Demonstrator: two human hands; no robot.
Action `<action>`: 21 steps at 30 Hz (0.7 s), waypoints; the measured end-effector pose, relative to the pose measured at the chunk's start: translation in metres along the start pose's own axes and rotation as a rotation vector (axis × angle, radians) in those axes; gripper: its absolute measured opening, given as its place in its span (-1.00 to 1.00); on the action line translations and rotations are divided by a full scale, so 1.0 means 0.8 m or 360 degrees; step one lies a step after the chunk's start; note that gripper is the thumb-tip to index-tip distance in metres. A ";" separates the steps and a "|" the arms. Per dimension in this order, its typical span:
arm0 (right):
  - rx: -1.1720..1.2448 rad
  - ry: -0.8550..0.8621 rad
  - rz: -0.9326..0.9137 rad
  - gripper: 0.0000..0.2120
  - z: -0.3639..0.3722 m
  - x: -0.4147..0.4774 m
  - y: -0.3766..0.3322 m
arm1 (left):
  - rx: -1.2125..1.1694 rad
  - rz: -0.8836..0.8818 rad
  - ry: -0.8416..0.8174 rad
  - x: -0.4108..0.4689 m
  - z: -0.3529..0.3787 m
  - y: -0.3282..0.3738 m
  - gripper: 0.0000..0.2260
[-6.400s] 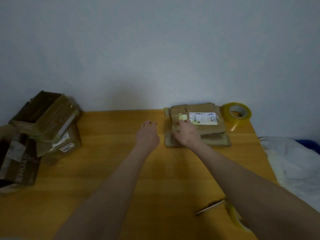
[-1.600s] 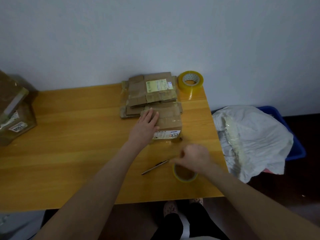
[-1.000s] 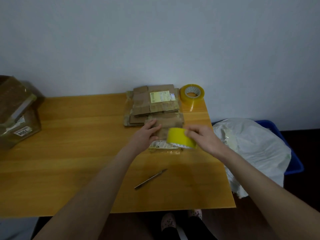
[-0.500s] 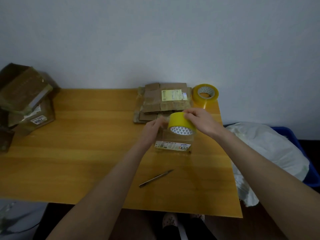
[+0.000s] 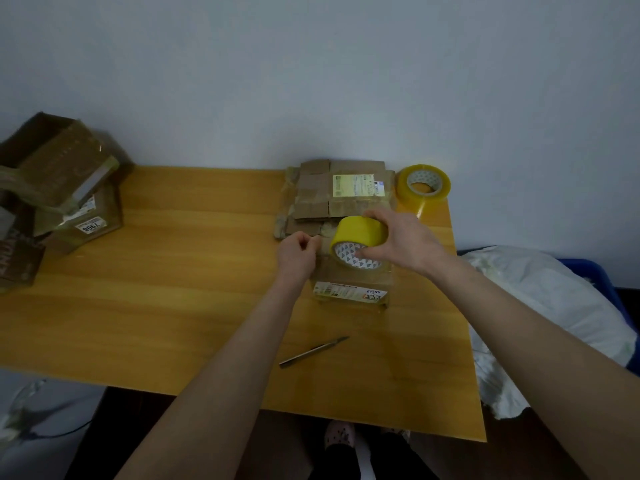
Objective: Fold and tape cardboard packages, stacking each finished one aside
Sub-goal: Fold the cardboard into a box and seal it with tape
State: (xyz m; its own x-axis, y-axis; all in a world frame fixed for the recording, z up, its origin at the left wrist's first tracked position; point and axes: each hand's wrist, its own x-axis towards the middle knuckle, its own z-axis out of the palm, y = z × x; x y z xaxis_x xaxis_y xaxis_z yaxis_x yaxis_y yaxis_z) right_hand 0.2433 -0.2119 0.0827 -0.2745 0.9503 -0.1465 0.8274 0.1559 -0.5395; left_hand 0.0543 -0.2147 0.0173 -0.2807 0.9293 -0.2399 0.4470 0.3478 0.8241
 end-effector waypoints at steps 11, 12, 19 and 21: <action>-0.0217 -0.0032 -0.0075 -0.39 -0.014 0.000 0.001 | -0.0141 -0.0313 0.0025 0.004 -0.013 -0.037 -0.77; -0.0197 -0.0033 -0.0069 -0.40 -0.012 -0.002 0.001 | -0.0163 -0.0329 0.0025 0.004 -0.010 -0.037 -0.77; -0.0235 0.0008 0.0060 -0.42 0.003 -0.003 -0.003 | 0.0027 -0.0316 -0.0057 0.008 0.024 -0.033 -0.75; -0.0221 0.0027 0.0092 -0.40 0.008 -0.004 -0.002 | 0.0100 -0.0304 -0.0117 0.010 0.036 -0.035 -0.72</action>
State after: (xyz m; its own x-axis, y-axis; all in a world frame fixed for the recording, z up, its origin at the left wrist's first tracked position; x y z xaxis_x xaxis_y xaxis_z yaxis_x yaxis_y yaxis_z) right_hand 0.2400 -0.2171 0.0789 -0.2173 0.9630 -0.1596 0.9016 0.1354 -0.4108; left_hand 0.0636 -0.2132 -0.0225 -0.3035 0.8516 -0.4274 0.4444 0.5233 0.7271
